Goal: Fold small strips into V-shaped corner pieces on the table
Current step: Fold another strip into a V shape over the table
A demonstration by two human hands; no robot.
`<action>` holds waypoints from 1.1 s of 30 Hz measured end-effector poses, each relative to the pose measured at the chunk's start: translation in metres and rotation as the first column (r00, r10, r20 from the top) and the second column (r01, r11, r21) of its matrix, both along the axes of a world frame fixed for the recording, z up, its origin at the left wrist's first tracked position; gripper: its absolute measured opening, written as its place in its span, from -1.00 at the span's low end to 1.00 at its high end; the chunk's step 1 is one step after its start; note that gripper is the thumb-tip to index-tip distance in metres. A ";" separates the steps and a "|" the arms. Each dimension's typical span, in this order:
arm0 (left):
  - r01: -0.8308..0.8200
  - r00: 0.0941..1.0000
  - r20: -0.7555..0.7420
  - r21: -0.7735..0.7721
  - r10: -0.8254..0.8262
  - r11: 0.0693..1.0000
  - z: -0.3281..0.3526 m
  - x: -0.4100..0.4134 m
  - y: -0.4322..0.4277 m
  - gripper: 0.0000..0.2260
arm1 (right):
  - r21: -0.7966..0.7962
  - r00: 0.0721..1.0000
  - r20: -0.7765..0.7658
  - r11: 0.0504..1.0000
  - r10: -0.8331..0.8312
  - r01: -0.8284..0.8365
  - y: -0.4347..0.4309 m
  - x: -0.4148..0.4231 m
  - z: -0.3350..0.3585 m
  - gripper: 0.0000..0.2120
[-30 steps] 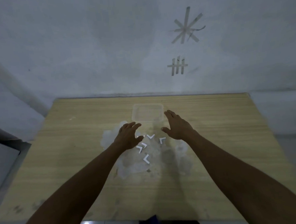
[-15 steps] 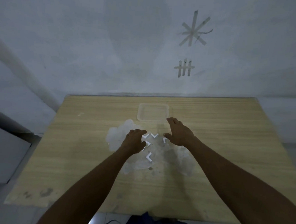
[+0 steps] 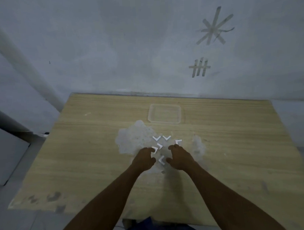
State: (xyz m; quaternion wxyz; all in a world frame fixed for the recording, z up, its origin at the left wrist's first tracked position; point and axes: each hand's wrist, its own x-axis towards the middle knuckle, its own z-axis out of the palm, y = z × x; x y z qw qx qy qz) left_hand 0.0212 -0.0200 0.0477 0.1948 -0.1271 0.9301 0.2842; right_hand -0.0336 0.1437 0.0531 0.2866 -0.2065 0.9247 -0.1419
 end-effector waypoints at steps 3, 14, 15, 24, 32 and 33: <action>-0.020 0.999 0.045 0.038 0.019 0.999 -0.011 0.004 -0.005 -0.60 | -0.008 0.997 0.031 0.997 -0.075 0.075 -0.013 0.012 -0.008 -0.49; 0.006 0.998 0.067 0.080 -0.012 0.997 -0.030 -0.007 -0.019 -0.66 | -0.015 0.979 0.068 0.981 -0.190 0.191 -0.036 0.023 -0.027 -0.54; 0.015 0.997 0.068 0.080 -0.020 0.997 -0.031 -0.008 -0.020 -0.68 | -0.012 0.977 0.068 0.979 -0.203 0.204 -0.038 0.023 -0.029 -0.54; 0.064 0.996 0.062 0.075 -0.068 0.995 -0.035 -0.018 -0.019 -0.71 | 0.020 0.971 -0.005 0.971 -0.239 0.239 -0.043 0.019 -0.043 -0.58; 0.029 0.997 0.074 0.111 -0.038 0.993 -0.030 -0.026 -0.020 -0.72 | 0.064 0.978 -0.072 0.978 -0.195 0.200 -0.048 0.015 -0.045 -0.64; 0.018 0.997 0.071 0.112 -0.026 0.994 -0.030 -0.027 -0.021 -0.72 | 0.055 0.978 -0.055 0.977 -0.203 0.206 -0.048 0.014 -0.045 -0.64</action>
